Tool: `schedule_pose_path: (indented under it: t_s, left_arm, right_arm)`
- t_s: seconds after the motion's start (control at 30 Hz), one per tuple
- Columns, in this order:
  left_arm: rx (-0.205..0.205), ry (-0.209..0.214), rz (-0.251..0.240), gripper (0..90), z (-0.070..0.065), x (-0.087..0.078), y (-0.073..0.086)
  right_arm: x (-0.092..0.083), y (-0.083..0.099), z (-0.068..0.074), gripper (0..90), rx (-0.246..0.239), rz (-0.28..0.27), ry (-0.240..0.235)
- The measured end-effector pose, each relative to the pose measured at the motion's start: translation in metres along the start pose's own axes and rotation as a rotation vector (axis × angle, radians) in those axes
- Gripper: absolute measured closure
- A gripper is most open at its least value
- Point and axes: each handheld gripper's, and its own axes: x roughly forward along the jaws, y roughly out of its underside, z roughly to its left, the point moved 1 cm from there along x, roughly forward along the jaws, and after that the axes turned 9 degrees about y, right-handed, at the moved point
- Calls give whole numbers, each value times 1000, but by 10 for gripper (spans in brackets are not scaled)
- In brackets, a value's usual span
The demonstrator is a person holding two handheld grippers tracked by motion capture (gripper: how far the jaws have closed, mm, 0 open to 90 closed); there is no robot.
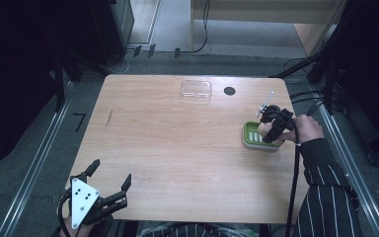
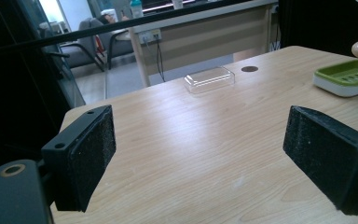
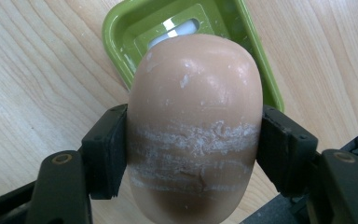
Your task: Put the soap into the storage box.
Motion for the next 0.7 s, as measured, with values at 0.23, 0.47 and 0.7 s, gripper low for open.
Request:
schedule_pose_path:
  t_s: [0.23, 0.47, 0.7]
  left_arm:
    - [-1, -8, 2, 96, 1, -2, 1]
    - [-3, -21, 7, 96, 1, -6, 2]
    - [-11, -38, 5, 96, 2, -12, 3]
  right_arm:
    - [4, -5, -3, 330, -27, -6, 1]
    - [10, -13, -4, 330, -62, -10, -9]
    - [18, -17, -6, 330, -75, -8, -20]
